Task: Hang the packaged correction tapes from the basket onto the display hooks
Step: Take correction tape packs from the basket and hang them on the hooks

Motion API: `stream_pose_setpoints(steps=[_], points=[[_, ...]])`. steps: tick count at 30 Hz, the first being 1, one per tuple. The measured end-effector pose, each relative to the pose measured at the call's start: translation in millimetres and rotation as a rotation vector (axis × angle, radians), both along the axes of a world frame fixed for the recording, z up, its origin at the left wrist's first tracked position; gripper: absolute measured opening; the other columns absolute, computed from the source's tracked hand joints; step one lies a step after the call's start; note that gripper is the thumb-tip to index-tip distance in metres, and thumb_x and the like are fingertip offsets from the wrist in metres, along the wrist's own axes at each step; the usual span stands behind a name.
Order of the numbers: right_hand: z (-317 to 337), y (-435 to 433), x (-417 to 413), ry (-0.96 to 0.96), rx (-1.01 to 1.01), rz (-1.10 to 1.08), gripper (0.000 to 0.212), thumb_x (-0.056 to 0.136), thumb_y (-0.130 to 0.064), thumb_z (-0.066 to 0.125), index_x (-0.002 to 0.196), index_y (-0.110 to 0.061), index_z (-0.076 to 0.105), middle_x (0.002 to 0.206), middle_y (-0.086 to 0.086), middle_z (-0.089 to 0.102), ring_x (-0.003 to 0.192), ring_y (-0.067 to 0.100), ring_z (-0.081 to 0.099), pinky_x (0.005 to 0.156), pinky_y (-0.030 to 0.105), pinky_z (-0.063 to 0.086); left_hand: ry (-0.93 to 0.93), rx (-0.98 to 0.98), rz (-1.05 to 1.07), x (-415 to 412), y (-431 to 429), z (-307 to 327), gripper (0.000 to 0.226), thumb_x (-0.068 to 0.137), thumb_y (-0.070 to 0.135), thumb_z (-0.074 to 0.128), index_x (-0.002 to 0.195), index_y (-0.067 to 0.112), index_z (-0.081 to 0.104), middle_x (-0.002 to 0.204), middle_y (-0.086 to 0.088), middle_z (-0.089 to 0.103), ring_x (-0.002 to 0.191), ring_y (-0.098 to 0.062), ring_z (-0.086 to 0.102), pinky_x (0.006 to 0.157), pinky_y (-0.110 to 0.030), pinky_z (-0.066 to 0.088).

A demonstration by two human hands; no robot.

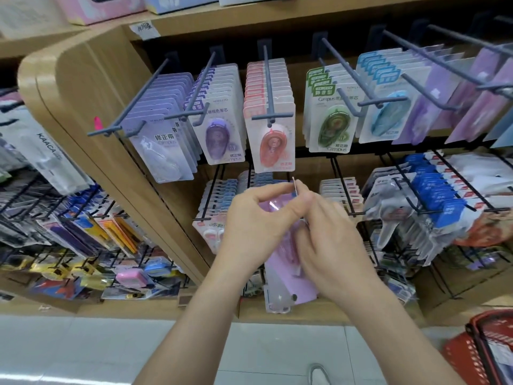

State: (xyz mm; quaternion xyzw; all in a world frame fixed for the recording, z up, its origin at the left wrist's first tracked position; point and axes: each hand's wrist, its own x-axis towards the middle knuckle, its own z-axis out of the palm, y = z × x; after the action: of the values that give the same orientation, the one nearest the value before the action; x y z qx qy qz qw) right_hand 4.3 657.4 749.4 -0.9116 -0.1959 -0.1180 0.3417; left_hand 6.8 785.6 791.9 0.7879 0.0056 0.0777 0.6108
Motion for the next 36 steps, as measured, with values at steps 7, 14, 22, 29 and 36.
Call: stream_pose_setpoints(steps=[7, 14, 22, 29, 36], points=[[1.4, -1.2, -2.3, 0.151, 0.224, 0.061, 0.08, 0.085, -0.044, 0.058, 0.155, -0.026, 0.024, 0.146, -0.01, 0.045, 0.13, 0.006, 0.035, 0.108, 0.03, 0.034, -0.064, -0.04, 0.194, -0.3, 7.6, -8.2, 0.035, 0.088, 0.005, 0.065, 0.056, 0.019, 0.066, 0.053, 0.014, 0.056, 0.055, -0.001, 0.047, 0.058, -0.016, 0.04], [-7.6, -30.1, 6.2, 0.678, 0.733, 0.291, 0.052, 0.082, -0.025, 0.073, 0.132, -0.02, 0.06, 0.125, 0.001, 0.069, 0.116, 0.022, 0.065, 0.099, 0.043, 0.051, -0.07, -0.282, 0.255, 2.6, 19.8, -2.8, 0.028, 0.094, 0.012, 0.063, 0.068, 0.018, 0.07, 0.061, 0.001, 0.054, 0.058, -0.013, 0.046, 0.056, -0.025, 0.04], [-12.8, -29.5, -2.1, 0.707, 0.979, 0.176, 0.04, 0.083, -0.023, 0.074, 0.122, -0.019, 0.065, 0.111, 0.01, 0.073, 0.083, 0.022, 0.069, 0.06, 0.025, 0.053, -0.058, -0.374, 0.297, 1.2, 21.7, -6.3, 0.017, 0.095, 0.013, 0.064, 0.102, 0.022, 0.076, 0.096, -0.004, 0.076, 0.086, -0.016, 0.067, 0.083, -0.032, 0.056], [-7.0, -28.5, -18.0, 0.557, 0.909, 0.058, 0.047, 0.099, -0.008, 0.053, 0.096, -0.051, 0.073, 0.116, -0.019, 0.067, 0.07, 0.011, 0.07, 0.054, 0.027, 0.056, -0.065, -0.638, 0.362, -0.7, 34.6, 1.1, 0.033, 0.09, 0.016, 0.069, 0.121, 0.028, 0.064, 0.142, -0.012, 0.055, 0.135, -0.031, 0.048, 0.112, -0.05, 0.039], [-6.9, -9.7, -27.2, 0.522, 0.846, 0.084, 0.012, 0.084, -0.016, 0.075, 0.076, -0.025, 0.08, 0.07, -0.002, 0.067, 0.057, 0.006, 0.058, 0.051, 0.021, 0.05, -0.106, -0.797, 0.405, -7.5, 25.7, 0.2, 0.038, 0.094, 0.012, 0.059, 0.132, 0.012, 0.057, 0.128, -0.009, 0.063, 0.108, -0.015, 0.062, 0.102, -0.034, 0.049]])
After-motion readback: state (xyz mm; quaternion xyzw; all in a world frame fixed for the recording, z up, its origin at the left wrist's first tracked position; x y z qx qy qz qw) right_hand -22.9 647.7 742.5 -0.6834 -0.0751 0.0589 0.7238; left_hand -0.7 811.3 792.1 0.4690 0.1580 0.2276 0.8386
